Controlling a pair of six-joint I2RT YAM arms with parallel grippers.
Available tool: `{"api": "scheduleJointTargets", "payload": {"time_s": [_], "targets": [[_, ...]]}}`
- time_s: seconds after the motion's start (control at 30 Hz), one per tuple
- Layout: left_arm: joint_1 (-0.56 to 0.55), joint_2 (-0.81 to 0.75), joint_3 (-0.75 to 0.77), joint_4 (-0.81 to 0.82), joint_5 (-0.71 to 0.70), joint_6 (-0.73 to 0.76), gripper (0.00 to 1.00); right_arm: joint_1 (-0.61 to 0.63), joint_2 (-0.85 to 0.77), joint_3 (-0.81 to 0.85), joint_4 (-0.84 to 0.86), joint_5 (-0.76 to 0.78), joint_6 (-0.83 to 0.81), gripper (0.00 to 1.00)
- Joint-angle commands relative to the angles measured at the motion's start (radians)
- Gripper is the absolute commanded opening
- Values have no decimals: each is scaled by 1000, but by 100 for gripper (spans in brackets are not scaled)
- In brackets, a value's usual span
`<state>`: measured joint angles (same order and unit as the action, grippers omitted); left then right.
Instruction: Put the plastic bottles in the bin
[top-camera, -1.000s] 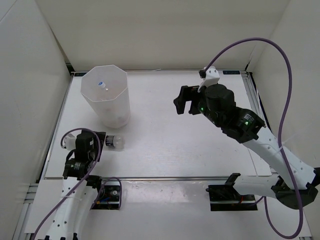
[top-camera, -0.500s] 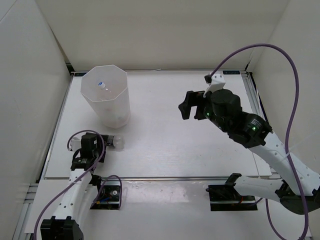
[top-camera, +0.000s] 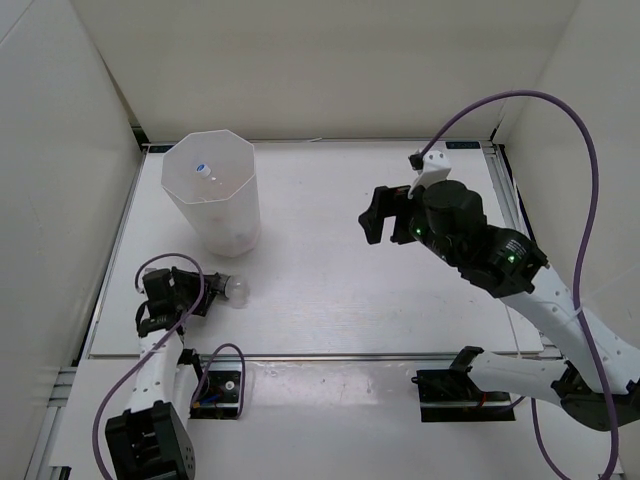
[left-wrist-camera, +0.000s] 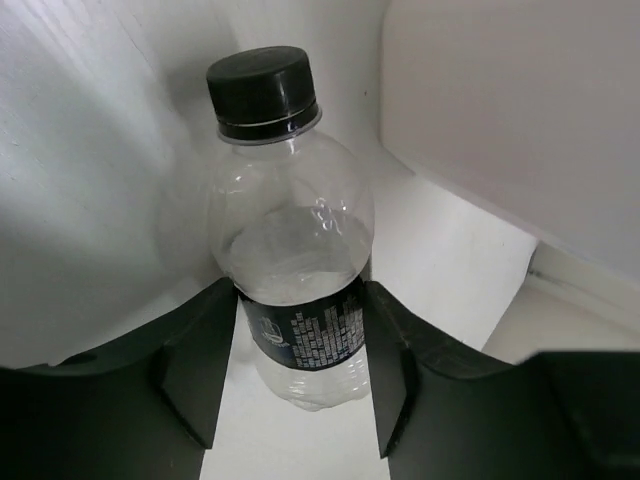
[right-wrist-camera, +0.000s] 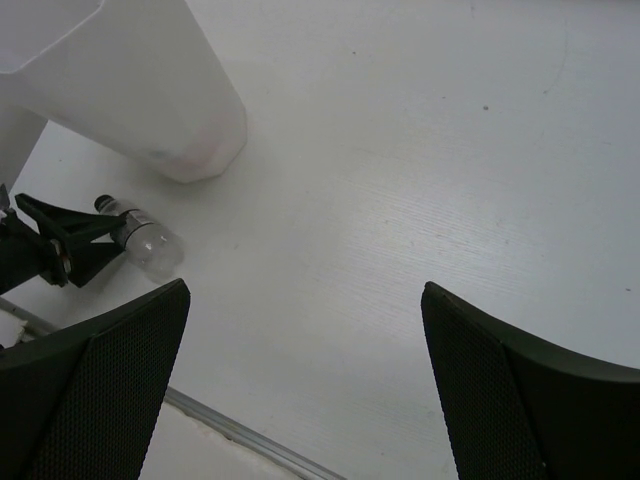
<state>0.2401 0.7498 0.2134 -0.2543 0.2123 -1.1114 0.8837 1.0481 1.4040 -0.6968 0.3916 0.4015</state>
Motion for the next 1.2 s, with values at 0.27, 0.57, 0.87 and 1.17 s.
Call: {"api": "scheduleJointTargets", "payload": {"time_s": [0.27,0.57,0.87,1.17], "targets": [[53,-216,110,-195,294,120,48,-3,58,6,29,-54,17,100],[53,-290,181,-470,205,240,84,-12,136,16,51,-122,26,100],[53,-280,-14,-269,168,-48,94,-22,165,47,51,-151,8,100],[53,-247,-57,-152,75,-180,99,-40,118,24,31,-160,-13,100]]}}
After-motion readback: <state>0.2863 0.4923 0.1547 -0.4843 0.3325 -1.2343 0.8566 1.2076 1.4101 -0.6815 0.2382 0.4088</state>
